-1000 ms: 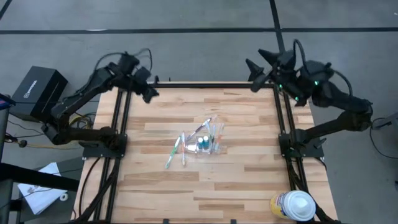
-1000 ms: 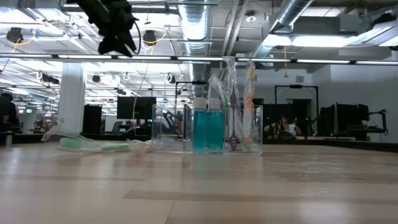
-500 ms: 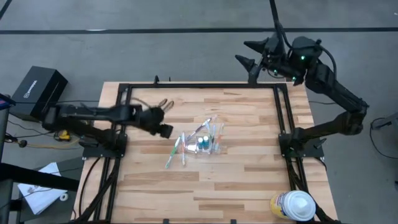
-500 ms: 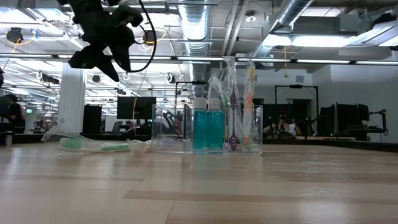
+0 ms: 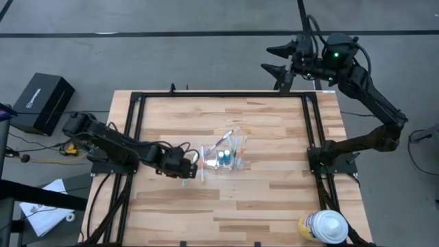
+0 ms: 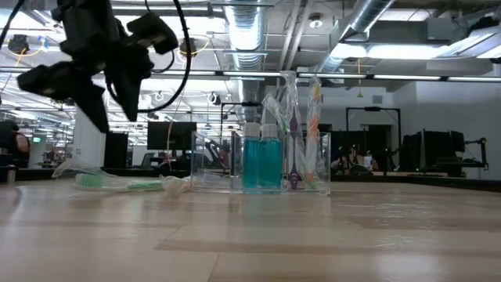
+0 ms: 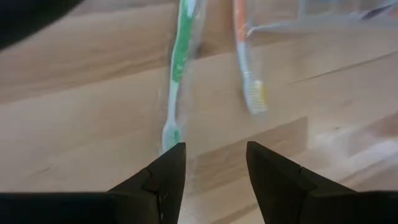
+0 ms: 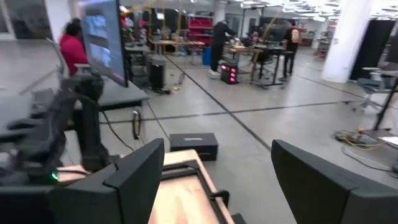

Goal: Pick & Place toothbrushing station
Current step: Put the green toothbrush into the transparent organizer

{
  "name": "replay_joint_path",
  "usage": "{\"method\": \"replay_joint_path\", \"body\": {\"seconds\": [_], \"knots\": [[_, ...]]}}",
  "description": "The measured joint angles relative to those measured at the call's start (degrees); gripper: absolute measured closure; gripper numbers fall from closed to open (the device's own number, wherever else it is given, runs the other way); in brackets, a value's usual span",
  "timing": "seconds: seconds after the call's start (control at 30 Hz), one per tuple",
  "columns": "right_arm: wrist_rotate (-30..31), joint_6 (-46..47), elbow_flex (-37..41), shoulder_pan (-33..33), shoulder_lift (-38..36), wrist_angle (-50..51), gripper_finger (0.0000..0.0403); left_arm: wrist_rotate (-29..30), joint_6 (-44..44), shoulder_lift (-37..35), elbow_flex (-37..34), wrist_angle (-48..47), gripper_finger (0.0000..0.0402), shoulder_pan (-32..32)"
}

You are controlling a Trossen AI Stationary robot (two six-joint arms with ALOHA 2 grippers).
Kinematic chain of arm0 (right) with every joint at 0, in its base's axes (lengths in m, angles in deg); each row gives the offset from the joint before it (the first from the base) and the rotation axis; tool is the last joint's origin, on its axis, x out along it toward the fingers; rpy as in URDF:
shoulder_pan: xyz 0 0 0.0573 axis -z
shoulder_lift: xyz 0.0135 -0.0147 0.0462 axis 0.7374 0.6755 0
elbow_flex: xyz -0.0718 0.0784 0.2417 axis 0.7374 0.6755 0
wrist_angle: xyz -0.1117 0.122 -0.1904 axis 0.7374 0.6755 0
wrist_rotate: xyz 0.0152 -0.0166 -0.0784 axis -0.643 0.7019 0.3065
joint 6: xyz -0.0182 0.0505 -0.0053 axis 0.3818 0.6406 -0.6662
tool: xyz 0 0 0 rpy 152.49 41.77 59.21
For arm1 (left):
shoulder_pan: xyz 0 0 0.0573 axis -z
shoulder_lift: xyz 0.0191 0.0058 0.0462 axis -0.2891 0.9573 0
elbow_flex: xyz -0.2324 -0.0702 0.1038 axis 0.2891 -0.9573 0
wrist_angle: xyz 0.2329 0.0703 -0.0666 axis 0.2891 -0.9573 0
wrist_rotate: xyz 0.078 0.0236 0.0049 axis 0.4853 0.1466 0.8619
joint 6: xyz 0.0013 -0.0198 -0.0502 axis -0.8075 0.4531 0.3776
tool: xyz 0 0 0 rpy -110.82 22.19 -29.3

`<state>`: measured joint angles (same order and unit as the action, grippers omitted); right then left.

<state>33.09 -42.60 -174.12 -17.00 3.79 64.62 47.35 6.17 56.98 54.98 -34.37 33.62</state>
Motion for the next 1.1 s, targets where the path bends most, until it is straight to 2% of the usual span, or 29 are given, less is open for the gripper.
{"method": "replay_joint_path", "body": {"seconds": [0.3,0.57,1.1], "knots": [[-1.38,4.84,-0.09,-7.16,-1.69,-0.92,0.0117,-0.55,-1.42,6.15,-0.09,0.34,0.0237,0.61],[-1.00,7.88,-2.43,-14.42,-2.24,-0.24,0.0117,-1.51,-1.89,8.80,-0.11,0.25,0.0237,1.77],[8.10,7.26,-2.67,-25.71,-2.22,-0.26,0.0117,-0.94,-0.31,9.35,-0.08,0.39,0.0237,4.97]]}}
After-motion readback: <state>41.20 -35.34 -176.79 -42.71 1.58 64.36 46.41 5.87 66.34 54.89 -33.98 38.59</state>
